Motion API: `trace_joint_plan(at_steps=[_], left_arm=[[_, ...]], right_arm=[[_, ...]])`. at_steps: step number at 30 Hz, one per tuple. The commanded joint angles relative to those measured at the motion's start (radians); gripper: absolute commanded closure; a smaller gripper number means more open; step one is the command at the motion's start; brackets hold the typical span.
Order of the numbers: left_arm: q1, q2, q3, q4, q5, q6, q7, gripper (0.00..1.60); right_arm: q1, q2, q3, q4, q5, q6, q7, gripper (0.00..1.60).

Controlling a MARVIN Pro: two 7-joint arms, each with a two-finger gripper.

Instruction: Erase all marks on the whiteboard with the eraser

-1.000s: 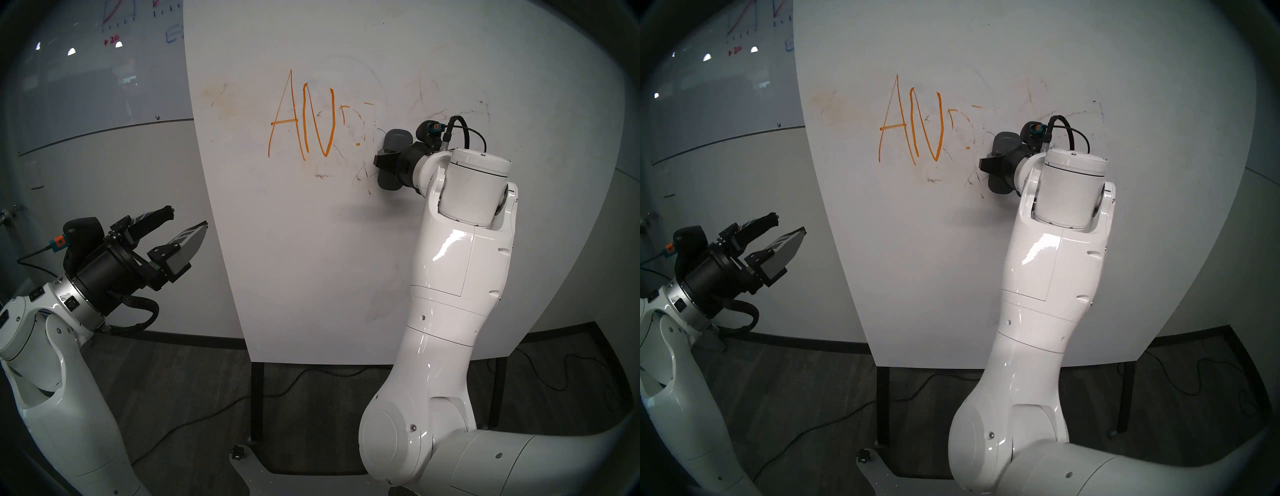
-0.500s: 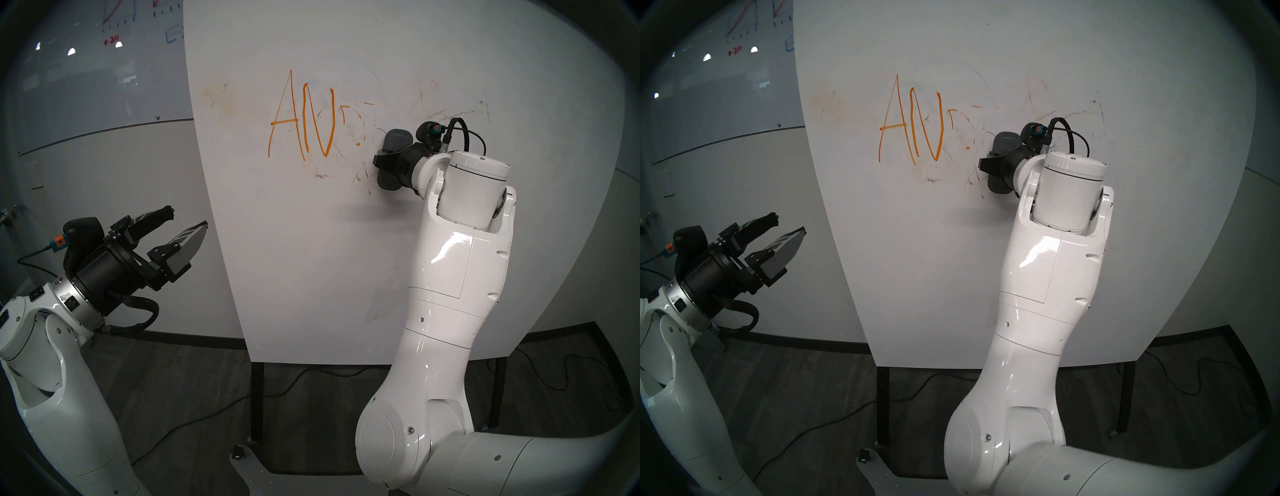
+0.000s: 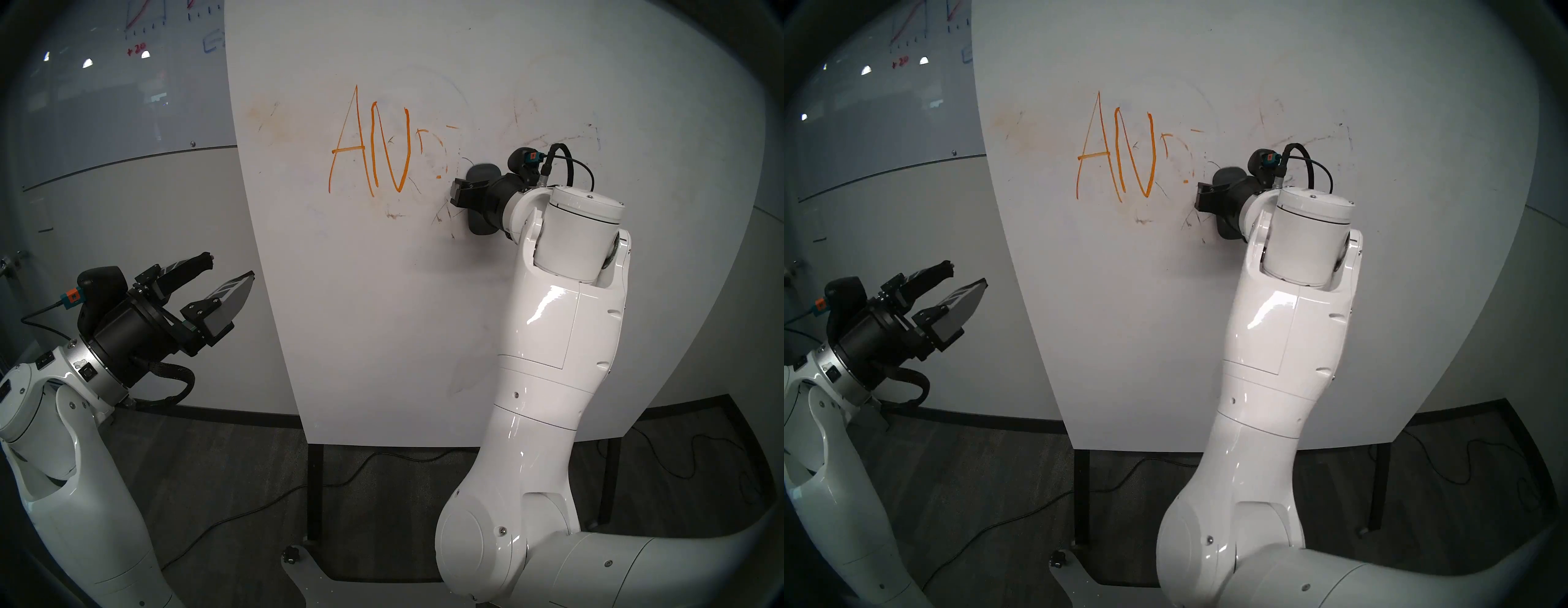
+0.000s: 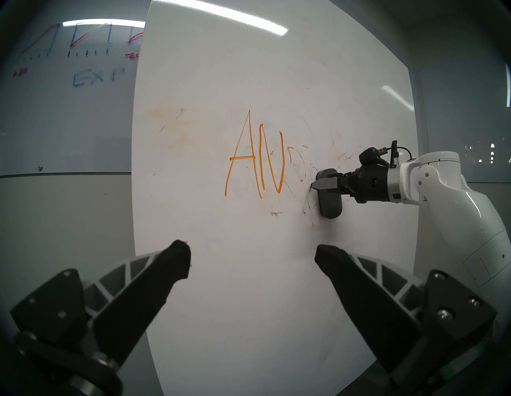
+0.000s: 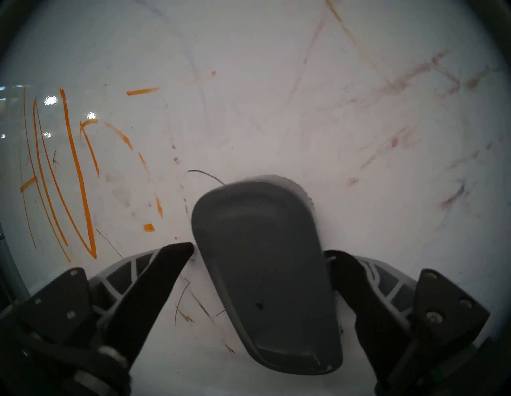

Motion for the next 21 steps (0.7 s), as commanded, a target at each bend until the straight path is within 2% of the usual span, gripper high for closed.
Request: trace_joint_plan(at_steps=[1,9,21], left_arm=[[0.001,0.002,0.002,-0.016,-0.004,0.001,0.001,0.00],[0.001,0.002,0.002,-0.016,-0.004,0.001,0.001,0.00],[0.001,0.002,0.002,-0.016,-0.004,0.001,0.001,0.00]], right_arm=[[0.013,0.005,-0.019,-0.028,0.001,-0.031,0.003,0.00],[-0.018,0.016,-0.047,-0.049,-0.010,-0.105,-0.018,0.00],[-0.048,0.044,-0.072,-0.058,0.001,-0.164,-0.042,0.00]])
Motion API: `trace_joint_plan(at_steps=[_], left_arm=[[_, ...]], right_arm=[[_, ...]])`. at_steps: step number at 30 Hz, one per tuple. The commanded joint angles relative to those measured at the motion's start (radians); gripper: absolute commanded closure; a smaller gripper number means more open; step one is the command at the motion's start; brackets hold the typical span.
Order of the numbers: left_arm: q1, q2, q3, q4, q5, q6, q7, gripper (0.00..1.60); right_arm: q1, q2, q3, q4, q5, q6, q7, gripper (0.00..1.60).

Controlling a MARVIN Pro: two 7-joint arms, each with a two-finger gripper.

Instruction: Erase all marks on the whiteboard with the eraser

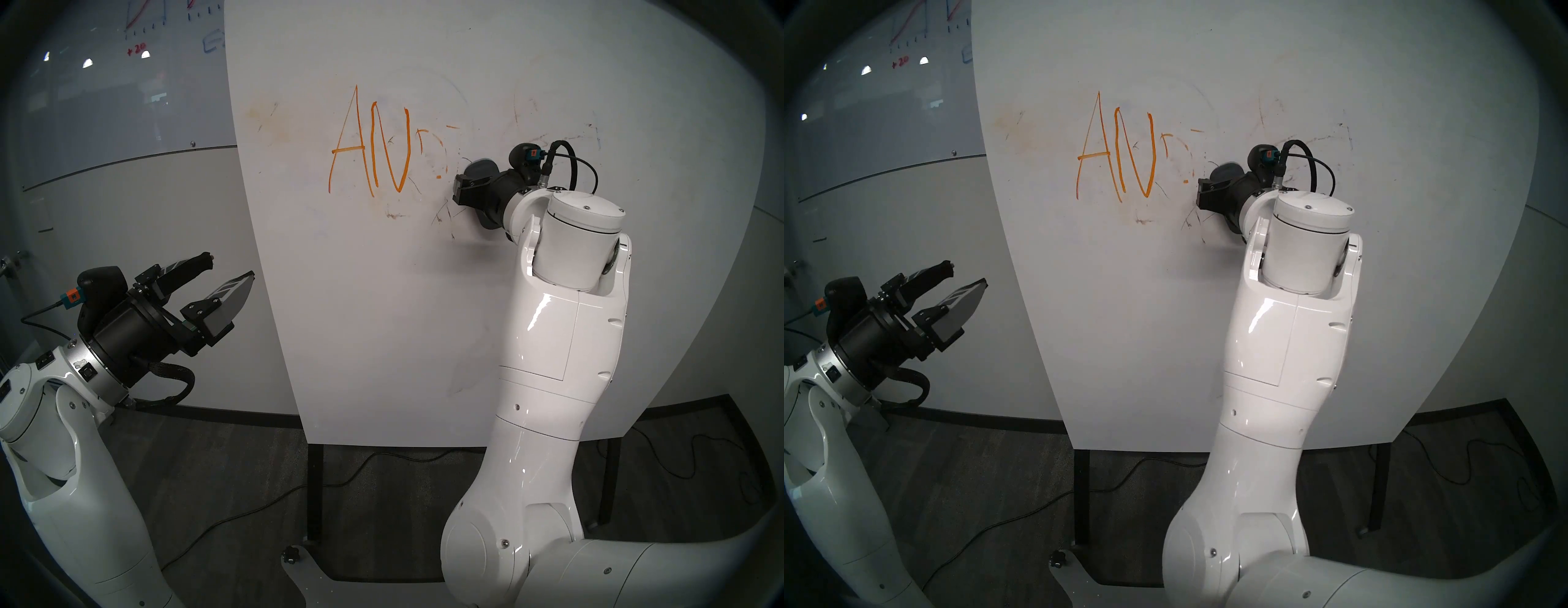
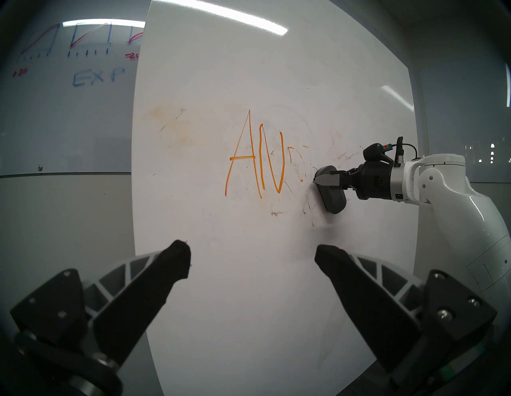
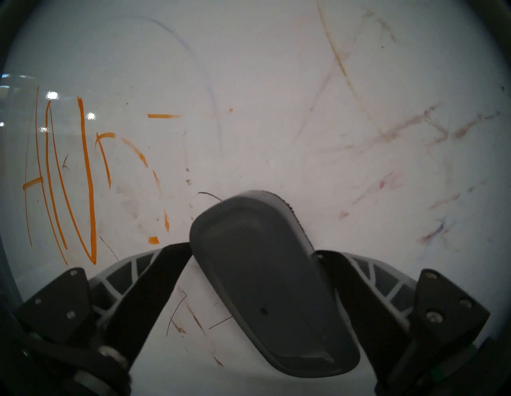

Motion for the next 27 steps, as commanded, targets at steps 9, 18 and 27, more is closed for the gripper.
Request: trace_joint_plan(at_steps=[9,18,27], left_arm=[[0.001,0.002,0.002,-0.016,-0.004,0.001,0.001,0.00],[0.001,0.002,0.002,-0.016,-0.004,0.001,0.001,0.00],[0.001,0.001,0.002,-0.016,-0.004,0.001,0.001,0.00]], right_arm=[[-0.023,0.032,-0.038,-0.026,0.033,-0.096,-0.010,0.00],[-0.021,0.044,-0.040,-0.024,0.044,-0.120,0.011,0.00],[-0.025,0.064,-0.055,-0.020,0.035,-0.130,0.029,0.00]])
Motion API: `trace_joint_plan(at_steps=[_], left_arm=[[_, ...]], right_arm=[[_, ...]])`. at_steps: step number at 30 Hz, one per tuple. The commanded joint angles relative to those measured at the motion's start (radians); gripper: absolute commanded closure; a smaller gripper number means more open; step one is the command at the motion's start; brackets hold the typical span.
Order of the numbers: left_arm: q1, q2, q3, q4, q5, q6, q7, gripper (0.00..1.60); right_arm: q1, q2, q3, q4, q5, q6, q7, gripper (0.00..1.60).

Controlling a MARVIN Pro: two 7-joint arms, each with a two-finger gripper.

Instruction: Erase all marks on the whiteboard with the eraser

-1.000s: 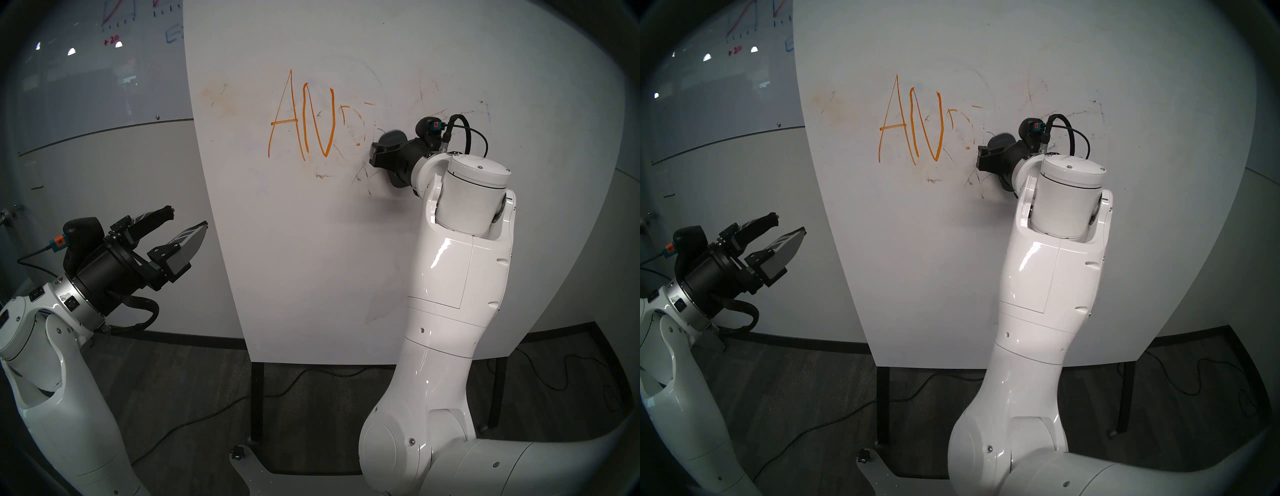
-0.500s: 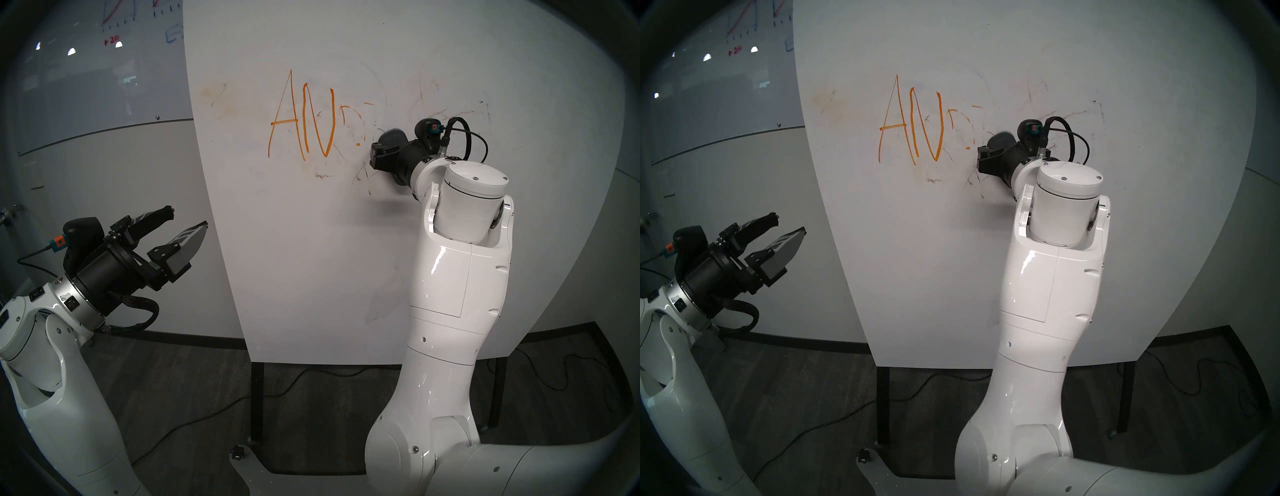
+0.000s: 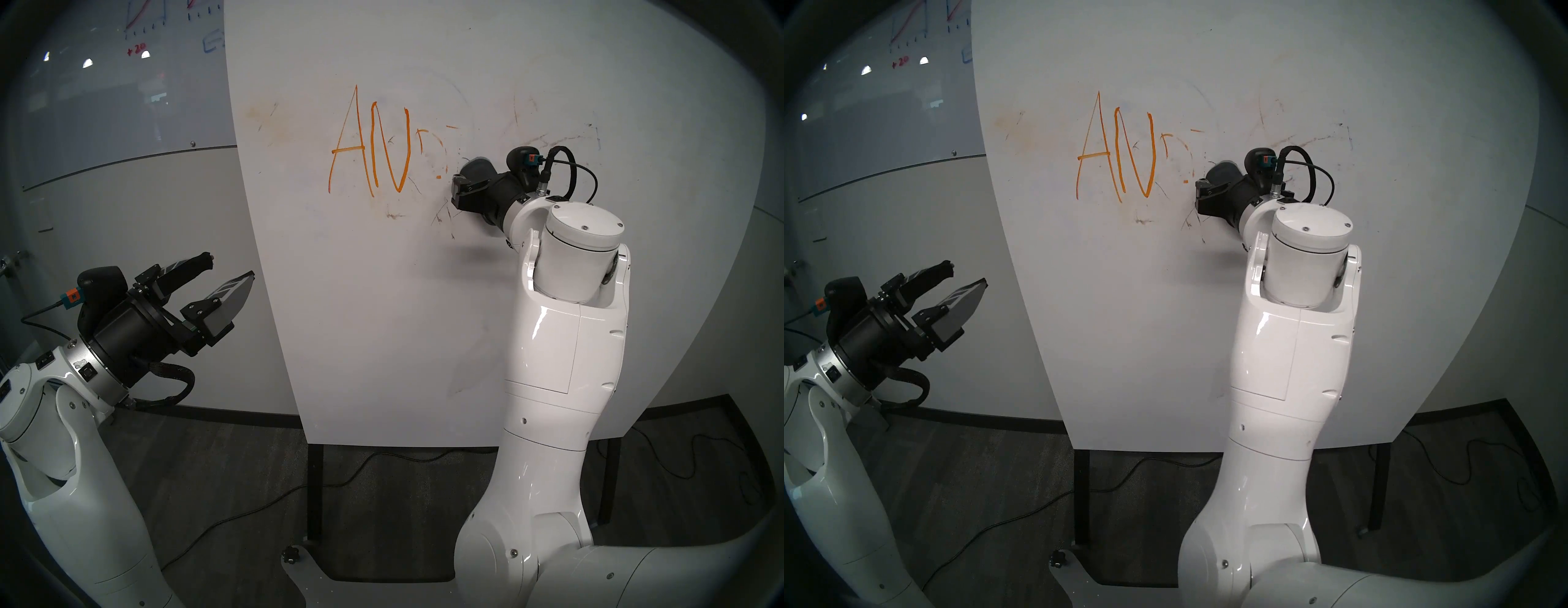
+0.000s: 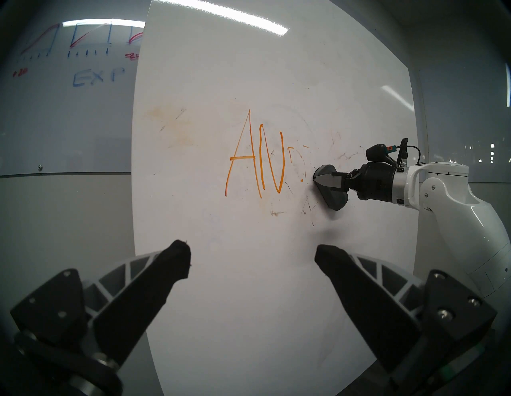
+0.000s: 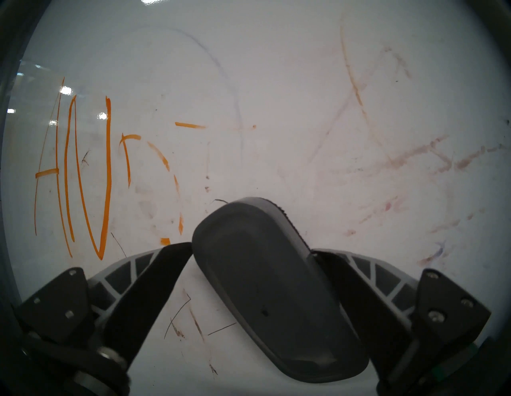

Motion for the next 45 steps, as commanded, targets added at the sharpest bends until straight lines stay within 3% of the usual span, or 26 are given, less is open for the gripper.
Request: trace_joint_plan(at_steps=[1,20,45], left_arm=[[0.001,0.002,0.002,-0.016,-0.004,0.001,0.001,0.00],[0.001,0.002,0.002,-0.016,-0.004,0.001,0.001,0.00],[0.001,0.002,0.002,-0.016,-0.003,0.001,0.000,0.00]], right_arm=[[0.013,0.009,-0.026,-0.013,-0.002,-0.030,0.007,0.00],[0.066,0.027,-0.035,0.056,0.000,-0.100,-0.008,0.00],[0.174,0.025,0.001,0.102,0.043,-0.086,-0.018,0.00]])
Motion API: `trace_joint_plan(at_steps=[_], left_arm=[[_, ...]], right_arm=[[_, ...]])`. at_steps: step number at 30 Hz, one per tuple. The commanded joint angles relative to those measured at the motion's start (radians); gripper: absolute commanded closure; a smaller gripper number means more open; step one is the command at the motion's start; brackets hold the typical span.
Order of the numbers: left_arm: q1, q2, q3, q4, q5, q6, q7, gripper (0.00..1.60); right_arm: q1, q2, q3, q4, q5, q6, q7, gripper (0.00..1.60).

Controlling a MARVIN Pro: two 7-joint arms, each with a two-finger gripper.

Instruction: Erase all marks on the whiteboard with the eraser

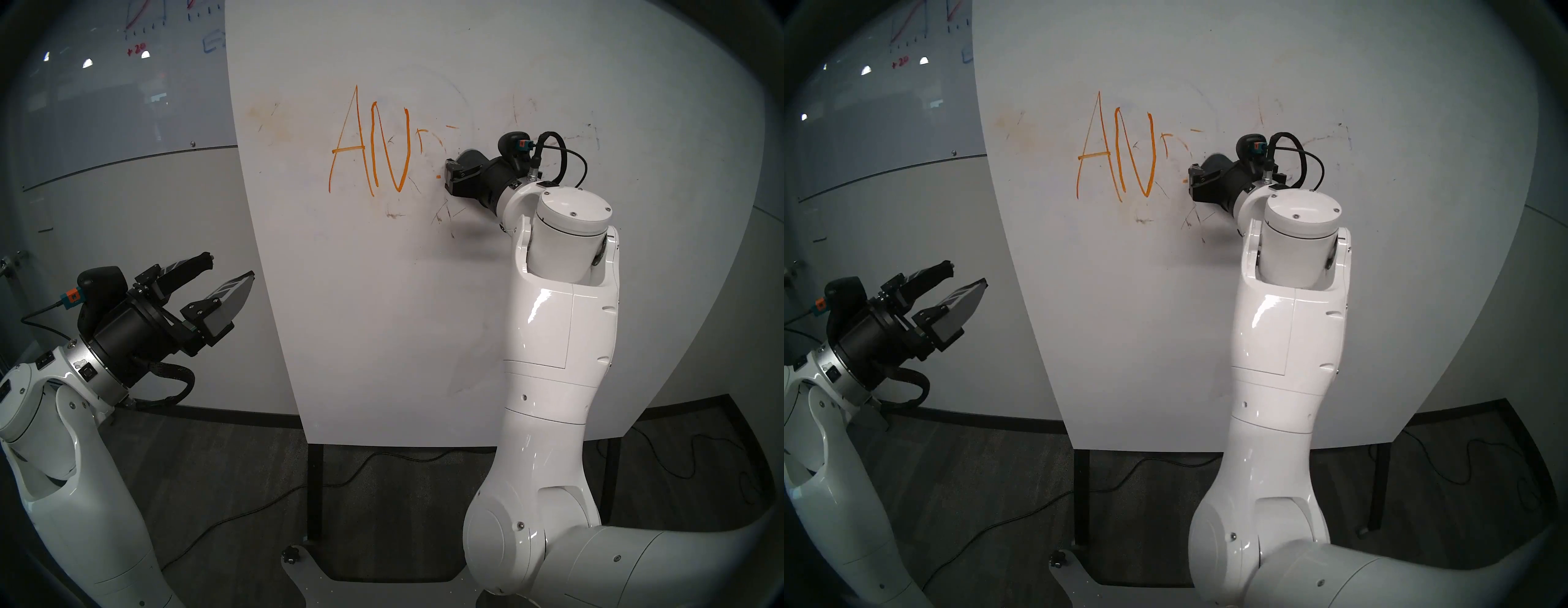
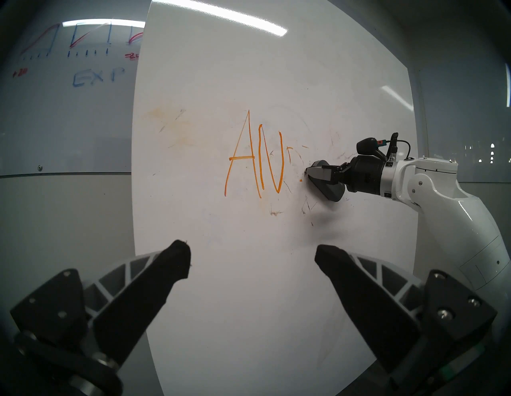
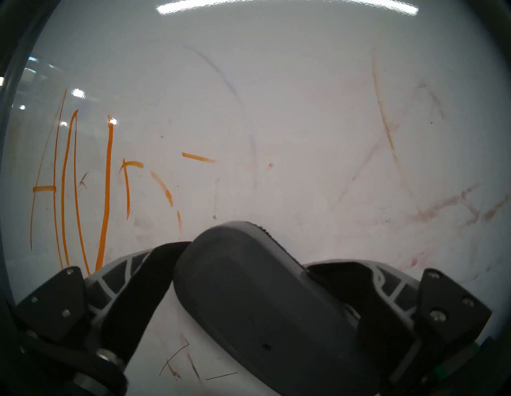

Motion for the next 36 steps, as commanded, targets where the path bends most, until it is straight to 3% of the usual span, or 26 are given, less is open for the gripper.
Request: trace_joint_plan(at_steps=[1,12,23,36], left_arm=[[0.001,0.002,0.002,-0.016,-0.003,0.001,0.001,0.00],[0.001,0.002,0.002,-0.016,-0.003,0.001,0.001,0.00],[0.001,0.002,0.002,-0.016,-0.003,0.001,0.001,0.00],[0.001,0.002,0.002,-0.016,-0.002,0.001,0.000,0.00]], right_arm=[[0.084,0.000,-0.002,0.000,0.011,-0.013,0.000,0.00],[0.107,0.001,0.006,0.015,0.028,-0.009,0.002,0.00],[0.096,0.030,-0.042,0.018,0.034,-0.058,0.057,0.00],[0.163,0.016,-0.053,0.072,0.049,-0.088,0.065,0.00]])
